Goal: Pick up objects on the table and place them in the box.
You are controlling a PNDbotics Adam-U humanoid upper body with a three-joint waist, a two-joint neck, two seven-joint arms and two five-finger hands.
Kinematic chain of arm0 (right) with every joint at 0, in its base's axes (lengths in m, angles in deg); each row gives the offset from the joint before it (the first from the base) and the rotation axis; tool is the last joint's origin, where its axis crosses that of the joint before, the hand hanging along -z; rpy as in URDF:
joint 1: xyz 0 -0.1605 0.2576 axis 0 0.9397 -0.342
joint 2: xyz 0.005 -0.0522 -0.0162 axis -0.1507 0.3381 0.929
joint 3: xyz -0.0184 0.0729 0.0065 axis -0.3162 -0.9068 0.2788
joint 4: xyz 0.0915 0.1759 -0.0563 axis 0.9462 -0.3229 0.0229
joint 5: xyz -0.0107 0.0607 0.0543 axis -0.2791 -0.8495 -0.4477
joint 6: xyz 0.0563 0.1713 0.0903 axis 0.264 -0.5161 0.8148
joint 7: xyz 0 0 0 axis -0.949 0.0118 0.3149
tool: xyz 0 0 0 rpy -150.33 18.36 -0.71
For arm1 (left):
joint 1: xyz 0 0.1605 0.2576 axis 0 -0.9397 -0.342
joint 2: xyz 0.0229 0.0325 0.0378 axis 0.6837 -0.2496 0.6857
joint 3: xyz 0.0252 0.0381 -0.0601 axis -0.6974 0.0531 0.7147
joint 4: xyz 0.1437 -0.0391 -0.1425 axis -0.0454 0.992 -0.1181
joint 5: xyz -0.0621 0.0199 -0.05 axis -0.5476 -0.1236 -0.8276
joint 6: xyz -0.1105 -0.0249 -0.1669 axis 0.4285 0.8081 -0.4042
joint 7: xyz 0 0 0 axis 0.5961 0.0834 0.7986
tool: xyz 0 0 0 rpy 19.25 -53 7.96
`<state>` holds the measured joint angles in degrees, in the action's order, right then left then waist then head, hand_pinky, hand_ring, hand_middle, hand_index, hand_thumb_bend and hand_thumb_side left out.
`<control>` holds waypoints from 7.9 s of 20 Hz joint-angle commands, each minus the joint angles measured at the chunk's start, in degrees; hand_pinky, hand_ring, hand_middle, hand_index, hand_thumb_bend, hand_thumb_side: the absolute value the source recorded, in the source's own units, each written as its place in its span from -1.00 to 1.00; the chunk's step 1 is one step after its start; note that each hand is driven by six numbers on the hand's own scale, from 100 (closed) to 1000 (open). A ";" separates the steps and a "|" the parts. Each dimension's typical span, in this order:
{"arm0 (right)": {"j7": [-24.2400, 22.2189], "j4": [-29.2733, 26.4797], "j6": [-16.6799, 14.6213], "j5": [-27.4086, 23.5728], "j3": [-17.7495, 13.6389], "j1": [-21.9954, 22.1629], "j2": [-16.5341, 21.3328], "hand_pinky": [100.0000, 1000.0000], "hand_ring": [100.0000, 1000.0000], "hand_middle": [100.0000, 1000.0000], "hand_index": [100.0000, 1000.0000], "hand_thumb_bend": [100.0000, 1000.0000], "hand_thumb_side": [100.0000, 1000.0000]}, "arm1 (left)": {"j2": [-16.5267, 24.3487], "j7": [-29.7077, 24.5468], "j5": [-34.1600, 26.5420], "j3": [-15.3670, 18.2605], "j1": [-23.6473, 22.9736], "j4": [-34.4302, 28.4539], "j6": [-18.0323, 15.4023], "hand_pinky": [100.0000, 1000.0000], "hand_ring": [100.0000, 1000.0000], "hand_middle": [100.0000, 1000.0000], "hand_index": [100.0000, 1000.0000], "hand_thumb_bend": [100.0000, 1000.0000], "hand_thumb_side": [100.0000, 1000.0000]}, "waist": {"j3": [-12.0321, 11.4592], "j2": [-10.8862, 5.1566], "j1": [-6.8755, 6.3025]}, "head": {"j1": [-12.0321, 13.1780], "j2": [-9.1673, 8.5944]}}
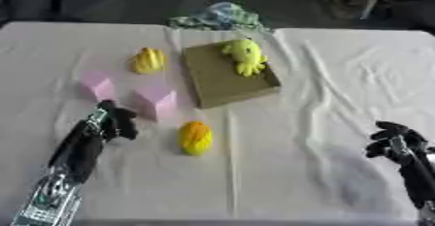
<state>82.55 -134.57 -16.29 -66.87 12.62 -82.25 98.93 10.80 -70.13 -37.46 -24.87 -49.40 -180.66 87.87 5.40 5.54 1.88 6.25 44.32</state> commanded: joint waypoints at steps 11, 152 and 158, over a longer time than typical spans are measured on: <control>0.01 -1.23 0.06 -0.18 -0.27 -0.32 0.37 -0.10 -0.05 0.00 0.43 -1.00 0.16 | 0.97 -0.15 0.03 -0.15 0.56 -1.21 -0.15 0.11 0.00 -0.16 0.22 -1.00 1.00 | -0.02 -0.35 -0.35 | 0.03 -0.20; -2.50 -0.39 1.39 1.07 1.74 -3.63 -1.60 -0.08 -0.05 0.02 0.43 -1.00 0.36 | 29.62 -14.04 51.90 -15.00 55.71 32.17 -37.85 0.60 0.48 0.51 0.77 -0.65 -0.54 | 8.37 2.08 -2.48 | -1.00 -0.20; -2.30 -0.33 1.39 1.36 1.76 -3.40 -0.79 -0.08 -0.05 0.02 0.43 -1.00 0.36 | 36.02 -32.02 43.40 -19.23 50.81 27.65 -37.65 0.65 0.56 0.60 0.80 -0.39 -0.14 | 7.90 2.04 -2.79 | -1.30 -0.20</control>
<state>80.07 -133.82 -14.84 -65.87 14.70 -85.33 97.00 44.19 -94.30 7.52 -43.88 0.62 -151.65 54.98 13.31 7.89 -0.20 5.09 44.32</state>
